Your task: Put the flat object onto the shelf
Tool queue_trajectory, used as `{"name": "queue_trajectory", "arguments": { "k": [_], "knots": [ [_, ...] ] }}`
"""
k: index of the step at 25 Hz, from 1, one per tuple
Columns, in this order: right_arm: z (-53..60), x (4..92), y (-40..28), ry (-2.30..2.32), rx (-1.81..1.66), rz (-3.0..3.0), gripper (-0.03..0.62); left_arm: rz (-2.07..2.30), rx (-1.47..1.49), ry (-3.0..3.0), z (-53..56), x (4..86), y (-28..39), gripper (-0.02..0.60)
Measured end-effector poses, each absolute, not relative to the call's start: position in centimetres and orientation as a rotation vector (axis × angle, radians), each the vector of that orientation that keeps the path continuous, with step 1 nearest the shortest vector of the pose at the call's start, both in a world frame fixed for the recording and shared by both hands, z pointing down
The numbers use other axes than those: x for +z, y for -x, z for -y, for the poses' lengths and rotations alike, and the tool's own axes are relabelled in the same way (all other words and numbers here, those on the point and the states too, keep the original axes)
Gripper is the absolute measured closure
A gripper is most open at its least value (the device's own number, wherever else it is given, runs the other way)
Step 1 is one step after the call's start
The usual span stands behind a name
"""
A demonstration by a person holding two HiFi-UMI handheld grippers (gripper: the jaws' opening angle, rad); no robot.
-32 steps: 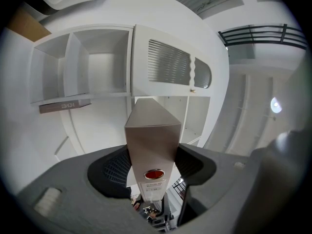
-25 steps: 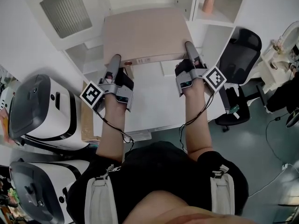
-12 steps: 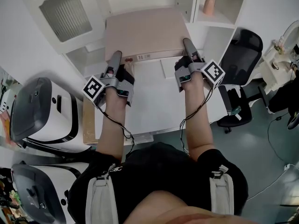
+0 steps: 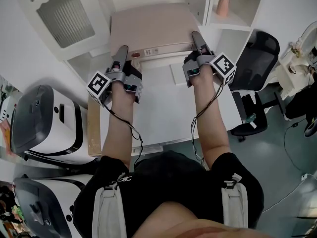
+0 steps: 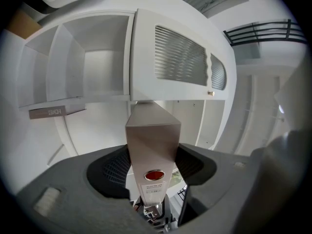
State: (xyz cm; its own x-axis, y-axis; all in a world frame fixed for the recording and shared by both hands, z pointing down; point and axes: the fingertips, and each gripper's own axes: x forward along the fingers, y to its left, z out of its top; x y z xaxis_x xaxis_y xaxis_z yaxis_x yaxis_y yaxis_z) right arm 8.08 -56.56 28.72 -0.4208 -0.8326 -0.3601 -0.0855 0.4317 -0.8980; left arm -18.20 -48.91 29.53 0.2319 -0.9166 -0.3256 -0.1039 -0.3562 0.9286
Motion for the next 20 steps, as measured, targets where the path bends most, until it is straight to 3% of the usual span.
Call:
{"name": "queue_trajectory", "arguments": {
  "k": [12,20],
  "knots": [
    [61.3,27.3,-7.4,0.9,-0.942,-1.857,0.267,1.026,-1.174,-1.707,54.1,28.0,19.6,0.284],
    [63.7,25.8,-7.7,1.131,-0.781,-1.911,0.253,1.058,-1.19,-1.686,56.7,27.7,20.2,0.219]
  ]
}}
